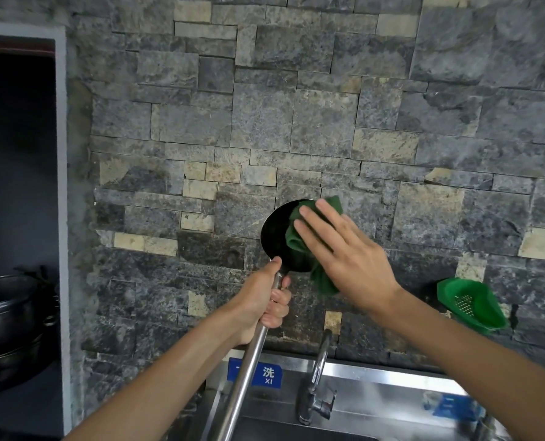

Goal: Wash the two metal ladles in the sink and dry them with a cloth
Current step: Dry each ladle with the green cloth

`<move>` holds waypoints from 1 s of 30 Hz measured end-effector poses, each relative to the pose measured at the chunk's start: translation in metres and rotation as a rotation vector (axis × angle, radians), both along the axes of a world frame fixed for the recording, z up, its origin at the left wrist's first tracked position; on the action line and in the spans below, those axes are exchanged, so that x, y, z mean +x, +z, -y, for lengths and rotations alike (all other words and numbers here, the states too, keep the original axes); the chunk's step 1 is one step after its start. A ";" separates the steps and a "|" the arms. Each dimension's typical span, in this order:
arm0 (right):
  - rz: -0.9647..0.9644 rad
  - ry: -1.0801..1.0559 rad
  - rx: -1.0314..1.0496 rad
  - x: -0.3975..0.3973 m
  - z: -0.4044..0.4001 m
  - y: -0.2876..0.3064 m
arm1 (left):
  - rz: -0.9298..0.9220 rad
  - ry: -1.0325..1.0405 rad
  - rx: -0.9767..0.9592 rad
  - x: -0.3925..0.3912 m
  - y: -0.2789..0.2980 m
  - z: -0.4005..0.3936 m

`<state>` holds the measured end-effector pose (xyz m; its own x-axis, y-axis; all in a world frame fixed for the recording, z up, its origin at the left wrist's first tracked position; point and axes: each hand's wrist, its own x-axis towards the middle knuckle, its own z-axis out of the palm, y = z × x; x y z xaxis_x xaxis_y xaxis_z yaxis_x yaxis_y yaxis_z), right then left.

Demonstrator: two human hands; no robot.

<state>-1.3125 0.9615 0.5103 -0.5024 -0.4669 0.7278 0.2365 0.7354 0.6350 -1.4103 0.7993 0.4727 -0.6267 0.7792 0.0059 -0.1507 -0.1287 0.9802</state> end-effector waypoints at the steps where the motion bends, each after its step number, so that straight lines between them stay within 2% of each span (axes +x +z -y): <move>1: -0.014 -0.003 -0.035 0.005 0.000 0.003 | 0.002 0.012 -0.020 -0.003 -0.001 -0.001; 3: -0.048 -0.018 -0.188 0.013 -0.003 0.013 | 0.019 0.033 -0.039 -0.007 -0.003 -0.001; 5: -0.103 0.011 -0.427 0.017 -0.007 0.023 | 0.003 0.052 -0.057 -0.006 -0.005 -0.001; 9: -0.180 0.052 -0.806 0.018 -0.013 0.044 | -0.162 0.113 -0.129 -0.001 -0.012 0.000; 12: -0.026 0.124 -1.094 0.018 -0.016 0.050 | -0.360 0.124 -0.127 0.006 -0.021 0.001; 14: 0.110 0.185 -1.281 0.018 -0.014 0.045 | -0.429 0.129 -0.132 0.011 -0.027 0.001; 16: 0.172 0.209 -1.255 0.018 -0.005 0.039 | -0.499 0.138 -0.140 0.014 -0.031 0.000; 20: 0.135 0.215 -0.874 0.019 0.008 0.029 | -0.719 0.243 -0.203 0.015 -0.040 -0.001; 22: 0.109 0.197 -0.755 0.020 0.010 0.023 | -0.745 0.278 -0.191 0.015 -0.041 -0.001; 30: 0.003 0.260 -0.497 0.025 0.029 0.017 | -0.762 0.310 -0.167 0.020 -0.036 0.001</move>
